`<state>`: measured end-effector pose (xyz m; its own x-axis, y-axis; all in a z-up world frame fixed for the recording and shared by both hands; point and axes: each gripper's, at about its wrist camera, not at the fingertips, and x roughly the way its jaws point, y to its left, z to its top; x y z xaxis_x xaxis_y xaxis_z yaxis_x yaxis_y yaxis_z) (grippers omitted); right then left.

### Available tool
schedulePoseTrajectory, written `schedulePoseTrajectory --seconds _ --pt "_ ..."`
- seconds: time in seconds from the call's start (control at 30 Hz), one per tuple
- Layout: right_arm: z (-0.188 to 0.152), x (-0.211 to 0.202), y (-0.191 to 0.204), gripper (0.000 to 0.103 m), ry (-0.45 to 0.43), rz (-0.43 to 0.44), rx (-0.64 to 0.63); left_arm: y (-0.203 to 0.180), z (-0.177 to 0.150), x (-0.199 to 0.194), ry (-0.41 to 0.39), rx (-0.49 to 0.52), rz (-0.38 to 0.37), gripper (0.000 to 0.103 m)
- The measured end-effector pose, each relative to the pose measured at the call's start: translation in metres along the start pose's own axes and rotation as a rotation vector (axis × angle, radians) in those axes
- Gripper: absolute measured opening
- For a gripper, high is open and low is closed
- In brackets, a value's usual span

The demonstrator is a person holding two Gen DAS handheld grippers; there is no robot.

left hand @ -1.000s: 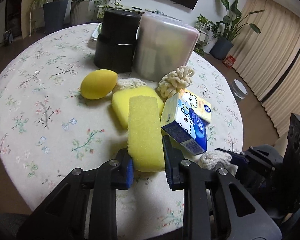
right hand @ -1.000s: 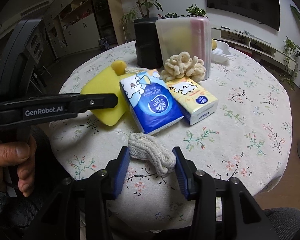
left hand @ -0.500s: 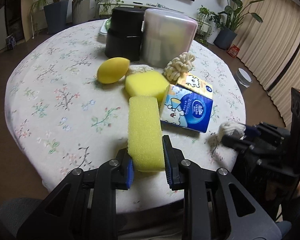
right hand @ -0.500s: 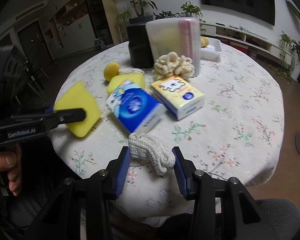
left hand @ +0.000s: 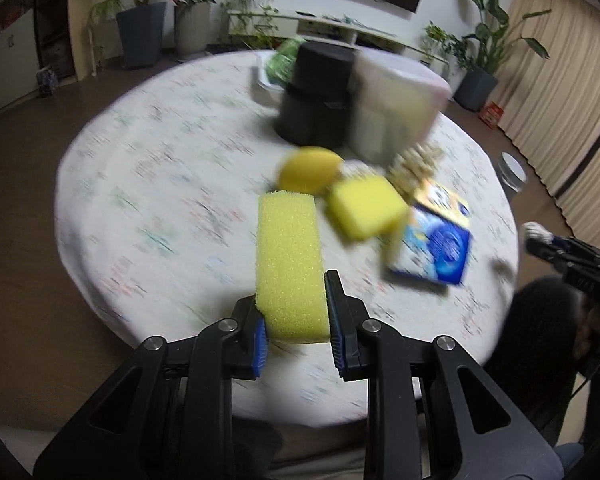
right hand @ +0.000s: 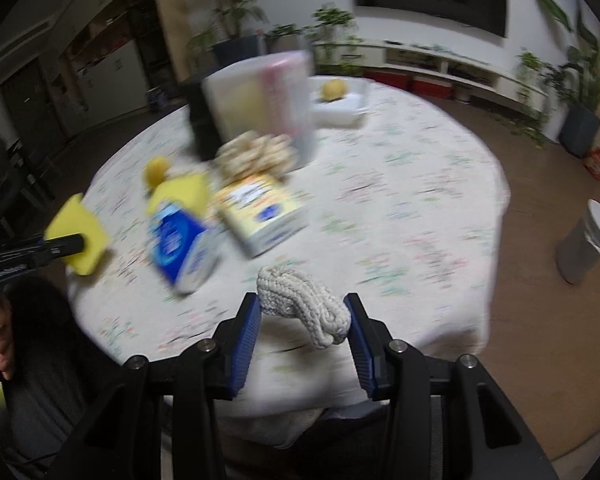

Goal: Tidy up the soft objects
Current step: 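Carry the yellow sponge and knitted scrubber over the white tray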

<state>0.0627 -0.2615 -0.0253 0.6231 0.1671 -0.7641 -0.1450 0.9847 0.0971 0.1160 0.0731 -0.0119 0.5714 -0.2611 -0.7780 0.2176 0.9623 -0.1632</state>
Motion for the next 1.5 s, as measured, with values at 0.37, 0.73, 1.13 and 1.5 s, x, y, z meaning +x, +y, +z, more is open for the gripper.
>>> schedulePoseTrajectory --seconds 0.37,0.73,1.13,1.5 --pt "0.070 -0.011 -0.129 0.046 -0.068 -0.252 0.099 0.079 0.092 0.004 -0.079 -0.042 0.075 0.022" --pt "0.213 0.017 -0.213 0.046 -0.102 -0.336 0.129 0.076 0.238 0.034 -0.139 0.093 0.111 0.022" --pt "0.341 0.100 -0.148 0.046 -0.039 -0.264 -0.082 -0.006 0.330 0.126 0.019 0.327 0.035 0.023" --pt "0.337 0.194 -0.032 0.046 0.121 -0.032 -0.371 -0.084 0.322 0.209 0.226 0.534 -0.015 0.023"
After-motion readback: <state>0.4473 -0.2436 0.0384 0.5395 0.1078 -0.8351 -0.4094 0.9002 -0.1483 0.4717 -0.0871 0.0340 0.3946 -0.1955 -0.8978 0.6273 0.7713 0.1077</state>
